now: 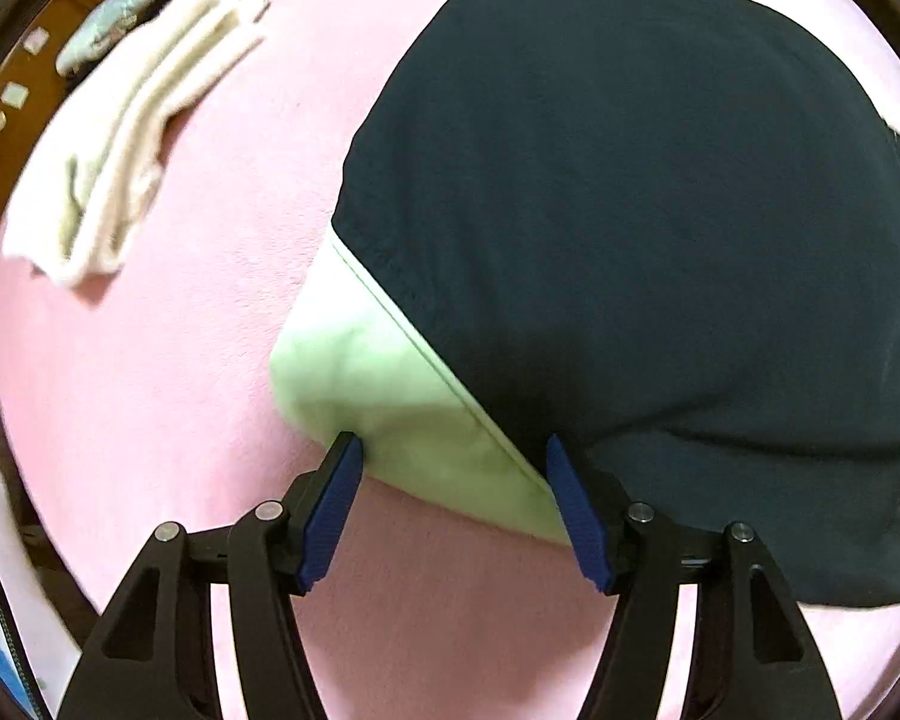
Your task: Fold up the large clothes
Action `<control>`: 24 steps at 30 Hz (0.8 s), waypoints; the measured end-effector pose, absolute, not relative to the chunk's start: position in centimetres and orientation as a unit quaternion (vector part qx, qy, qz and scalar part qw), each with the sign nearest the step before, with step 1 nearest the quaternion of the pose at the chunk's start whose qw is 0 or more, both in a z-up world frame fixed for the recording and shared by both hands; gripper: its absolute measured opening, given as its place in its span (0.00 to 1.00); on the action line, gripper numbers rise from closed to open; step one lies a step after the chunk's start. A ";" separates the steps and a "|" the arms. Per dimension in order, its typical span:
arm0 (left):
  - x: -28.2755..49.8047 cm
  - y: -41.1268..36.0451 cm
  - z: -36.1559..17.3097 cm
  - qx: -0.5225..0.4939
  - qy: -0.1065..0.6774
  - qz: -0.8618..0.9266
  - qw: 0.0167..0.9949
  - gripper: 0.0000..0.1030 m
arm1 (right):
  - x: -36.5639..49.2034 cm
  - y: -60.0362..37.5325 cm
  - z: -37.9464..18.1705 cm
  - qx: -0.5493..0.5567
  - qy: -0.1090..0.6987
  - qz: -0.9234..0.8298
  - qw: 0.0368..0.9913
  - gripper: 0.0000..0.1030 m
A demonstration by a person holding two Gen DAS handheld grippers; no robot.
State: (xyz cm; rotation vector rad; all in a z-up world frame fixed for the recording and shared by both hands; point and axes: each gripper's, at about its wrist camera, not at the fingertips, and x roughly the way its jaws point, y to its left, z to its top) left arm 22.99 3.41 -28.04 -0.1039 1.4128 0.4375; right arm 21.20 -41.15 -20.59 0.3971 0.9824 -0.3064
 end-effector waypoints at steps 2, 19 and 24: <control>22.3 2.2 -27.0 -0.037 0.644 0.198 0.738 0.46 | 21.4 -40.3 -19.7 0.232 0.446 -0.100 0.859 0.00; 31.6 -8.5 -25.6 -0.145 0.645 -0.036 0.750 0.43 | 35.4 -25.2 -26.7 0.318 0.546 0.229 0.741 0.00; 34.8 -8.1 -26.9 -0.119 0.620 0.065 0.773 0.33 | 39.2 -23.0 -28.3 0.309 0.560 0.220 0.737 0.00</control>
